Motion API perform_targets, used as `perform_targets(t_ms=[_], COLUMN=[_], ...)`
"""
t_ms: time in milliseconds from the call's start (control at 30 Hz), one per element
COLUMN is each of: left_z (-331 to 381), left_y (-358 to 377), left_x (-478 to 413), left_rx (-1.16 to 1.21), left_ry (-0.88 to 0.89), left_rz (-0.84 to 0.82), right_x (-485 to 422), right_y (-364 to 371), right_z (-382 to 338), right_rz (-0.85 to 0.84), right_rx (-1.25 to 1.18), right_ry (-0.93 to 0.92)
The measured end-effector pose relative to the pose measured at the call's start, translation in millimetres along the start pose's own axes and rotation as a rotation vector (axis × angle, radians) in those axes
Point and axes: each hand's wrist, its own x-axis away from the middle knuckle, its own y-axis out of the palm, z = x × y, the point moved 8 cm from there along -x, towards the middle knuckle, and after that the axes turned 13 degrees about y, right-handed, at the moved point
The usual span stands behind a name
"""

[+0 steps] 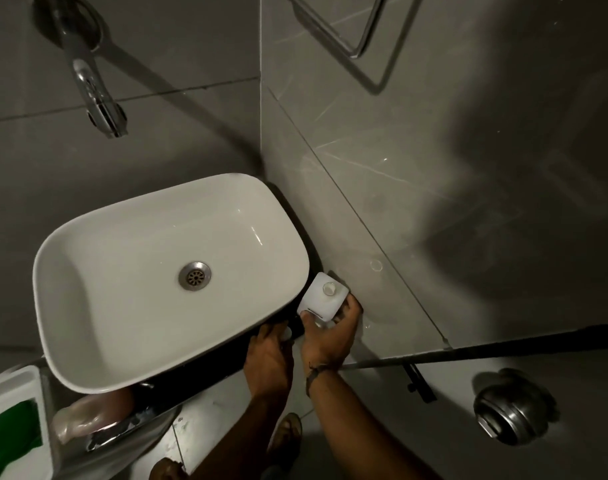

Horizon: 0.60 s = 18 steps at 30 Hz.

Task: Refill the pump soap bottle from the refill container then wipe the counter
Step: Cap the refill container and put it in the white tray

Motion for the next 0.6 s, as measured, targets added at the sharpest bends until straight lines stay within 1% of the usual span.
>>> perform_targets(t_ms=[133,300,400,500,600], left_z=[-5,-3,12,42,82], left_y=[-10,-47,-86,-140,-194], left_x=[15,46,55,46,27], left_rx=[0.039,0.189,0.356,0.562,0.728], left_ry=[0.039,0.042,0.071,0.129,0.2], left_rz=[0.02,0.102,0.162,0.237,0.225], right_x=[-2,-1,13,36,67], right_y=[6,-1,-19,-43,-57], right_z=[5,-6,-17,-38,-76], right_rz=[-0.028,-0.035,-0.065,-0.086,-0.152], right_rx=[0.033,0.102,0.113,0.14,0.154], right_ry=[0.01,-0.042,-0.032,-0.076,-0.12])
